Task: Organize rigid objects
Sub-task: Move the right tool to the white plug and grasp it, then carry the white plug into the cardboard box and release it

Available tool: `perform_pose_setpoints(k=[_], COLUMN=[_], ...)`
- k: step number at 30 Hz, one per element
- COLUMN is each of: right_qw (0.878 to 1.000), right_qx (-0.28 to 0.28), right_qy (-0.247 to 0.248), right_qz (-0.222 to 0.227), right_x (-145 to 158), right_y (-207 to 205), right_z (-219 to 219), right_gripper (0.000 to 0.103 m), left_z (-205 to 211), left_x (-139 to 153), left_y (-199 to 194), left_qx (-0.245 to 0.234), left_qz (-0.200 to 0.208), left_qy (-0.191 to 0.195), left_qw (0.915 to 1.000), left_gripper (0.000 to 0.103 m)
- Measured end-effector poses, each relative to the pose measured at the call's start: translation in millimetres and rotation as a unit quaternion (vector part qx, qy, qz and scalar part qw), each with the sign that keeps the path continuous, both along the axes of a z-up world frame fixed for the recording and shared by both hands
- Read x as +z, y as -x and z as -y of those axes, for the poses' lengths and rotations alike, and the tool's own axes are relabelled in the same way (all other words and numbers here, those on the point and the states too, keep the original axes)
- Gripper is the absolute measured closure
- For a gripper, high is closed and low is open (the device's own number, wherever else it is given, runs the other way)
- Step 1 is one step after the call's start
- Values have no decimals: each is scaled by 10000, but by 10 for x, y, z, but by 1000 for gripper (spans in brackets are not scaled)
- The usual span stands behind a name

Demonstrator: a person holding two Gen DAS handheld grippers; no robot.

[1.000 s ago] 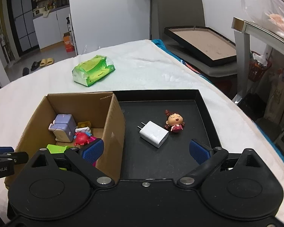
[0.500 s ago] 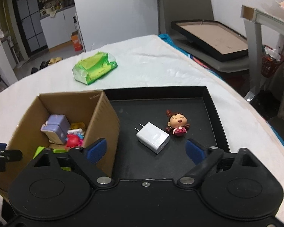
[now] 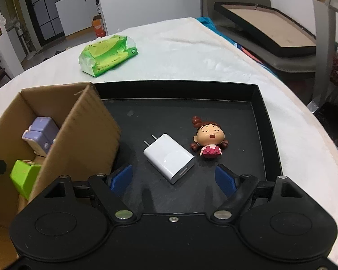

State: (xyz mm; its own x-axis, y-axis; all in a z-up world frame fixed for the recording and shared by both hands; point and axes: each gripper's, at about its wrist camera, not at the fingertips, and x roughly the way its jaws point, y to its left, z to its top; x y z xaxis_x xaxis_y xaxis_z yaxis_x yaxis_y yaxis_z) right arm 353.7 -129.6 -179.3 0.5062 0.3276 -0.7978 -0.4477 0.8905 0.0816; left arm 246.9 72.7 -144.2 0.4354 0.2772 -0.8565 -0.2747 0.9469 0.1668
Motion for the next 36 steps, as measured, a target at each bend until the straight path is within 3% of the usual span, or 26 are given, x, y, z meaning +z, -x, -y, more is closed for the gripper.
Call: perform_pose_setpoints(k=[10, 13, 14, 16, 27, 36], right_qw=[9999, 9998, 9998, 9995, 9996, 9993], right_qx=[90, 140, 178, 220, -134, -306], right_qy=[9, -8, 59, 209, 27, -85], right_qz=[-98, -133, -64, 22, -238, -192], right_x=[-153, -186, -182, -171, -141, 30], right_y=[-223, -248, -239, -228, -66, 139], right_z=[-11, -19, -30, -43, 215, 305], right_gripper=[26, 48, 60, 66, 67, 67], left_z=[19, 38, 43, 54, 130, 143], left_x=[-82, -104, -111, -122, -110, -37], left_y=[-144, -160, -164, -174, -131, -2], left_qx=[29, 5, 1, -2, -27, -7], left_qz=[-189, -255, -269, -297, -293, -202], left_qy=[-171, -226, -239, -241, -327, -325], left_qw=[9997, 9994, 9994, 9993, 9990, 9993], left_gripper=[59, 59, 59, 59, 59, 59])
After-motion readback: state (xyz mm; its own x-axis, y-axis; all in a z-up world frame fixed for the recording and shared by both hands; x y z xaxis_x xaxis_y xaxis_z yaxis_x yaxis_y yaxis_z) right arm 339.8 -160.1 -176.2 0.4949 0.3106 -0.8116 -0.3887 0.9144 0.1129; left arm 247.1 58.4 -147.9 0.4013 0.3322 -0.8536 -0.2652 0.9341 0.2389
